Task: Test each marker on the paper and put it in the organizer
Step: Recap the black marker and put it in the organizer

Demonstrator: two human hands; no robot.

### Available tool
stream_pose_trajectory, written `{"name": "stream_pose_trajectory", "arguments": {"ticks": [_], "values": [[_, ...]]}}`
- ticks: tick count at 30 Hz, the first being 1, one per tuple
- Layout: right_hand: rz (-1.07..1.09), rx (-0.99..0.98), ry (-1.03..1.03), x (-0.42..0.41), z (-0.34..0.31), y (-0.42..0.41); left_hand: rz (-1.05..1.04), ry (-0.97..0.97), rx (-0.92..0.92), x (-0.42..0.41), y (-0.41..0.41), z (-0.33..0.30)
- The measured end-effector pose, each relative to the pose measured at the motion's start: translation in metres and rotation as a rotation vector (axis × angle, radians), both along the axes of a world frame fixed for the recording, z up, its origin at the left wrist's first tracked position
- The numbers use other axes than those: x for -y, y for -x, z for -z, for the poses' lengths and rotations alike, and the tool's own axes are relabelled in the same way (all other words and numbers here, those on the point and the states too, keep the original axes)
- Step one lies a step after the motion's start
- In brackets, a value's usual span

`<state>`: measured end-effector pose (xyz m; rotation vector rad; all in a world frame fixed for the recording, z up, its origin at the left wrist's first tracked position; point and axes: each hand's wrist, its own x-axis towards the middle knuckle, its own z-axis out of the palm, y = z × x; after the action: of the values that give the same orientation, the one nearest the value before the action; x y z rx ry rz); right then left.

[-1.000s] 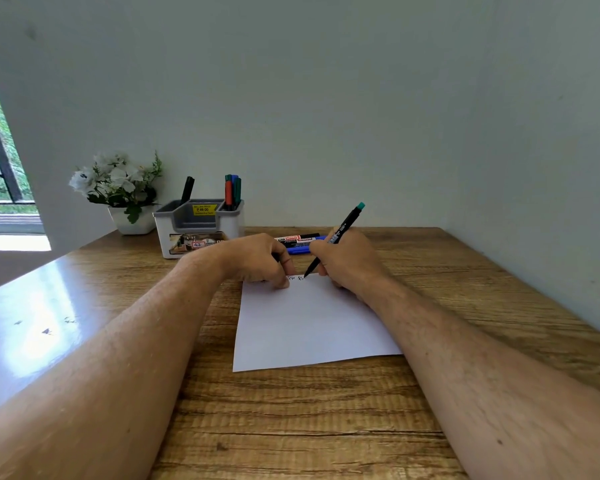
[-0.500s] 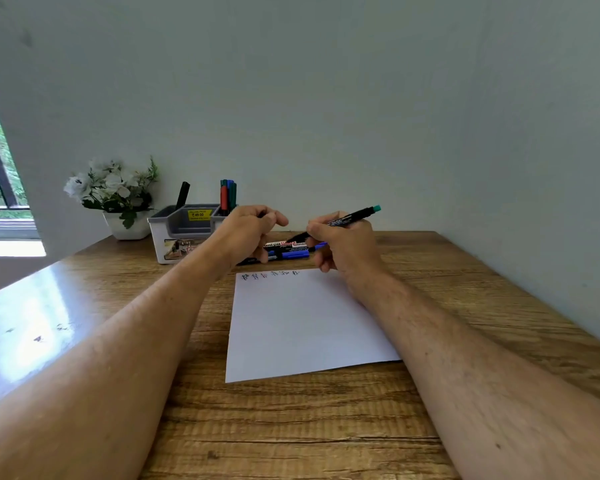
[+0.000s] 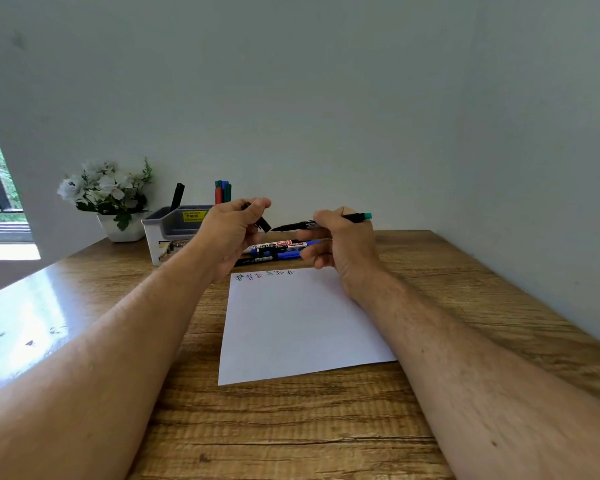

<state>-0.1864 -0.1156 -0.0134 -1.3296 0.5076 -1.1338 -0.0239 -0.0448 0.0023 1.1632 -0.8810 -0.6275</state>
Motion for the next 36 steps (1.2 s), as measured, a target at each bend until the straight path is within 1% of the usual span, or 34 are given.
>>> {"name": "stream_pose_trajectory", "arguments": {"ticks": [6,12,18,23,25,28,30,32,34,36], "values": [[-0.015,0.032,0.007,0.001,0.001,-0.001,-0.001,0.014,-0.140,0.001,-0.005,0.001],[-0.019,0.043,0.015,0.001,0.002,-0.002,-0.037,0.010,-0.216,0.002,-0.007,0.000],[-0.027,0.029,0.016,-0.001,0.002,-0.002,-0.007,0.017,-0.240,0.002,-0.006,0.001],[0.012,0.027,0.083,-0.001,0.002,-0.002,-0.016,0.002,-0.242,0.001,-0.006,0.001],[-0.017,0.021,0.082,-0.002,0.002,-0.002,-0.040,-0.002,-0.252,0.001,-0.007,0.001],[-0.121,0.020,0.055,-0.005,0.003,-0.002,-0.058,0.009,-0.264,0.000,-0.007,0.002],[-0.159,-0.011,0.053,-0.006,0.003,-0.003,-0.060,0.021,-0.255,0.000,-0.008,0.002],[-0.142,-0.099,0.081,-0.005,0.005,-0.005,-0.069,0.039,-0.243,0.000,-0.008,0.002],[-0.076,-0.192,0.141,-0.007,0.007,-0.009,-0.068,0.062,-0.236,0.000,-0.009,0.002],[0.039,-0.261,0.252,-0.009,0.008,-0.014,-0.047,0.085,-0.224,0.000,-0.008,0.002]]}}
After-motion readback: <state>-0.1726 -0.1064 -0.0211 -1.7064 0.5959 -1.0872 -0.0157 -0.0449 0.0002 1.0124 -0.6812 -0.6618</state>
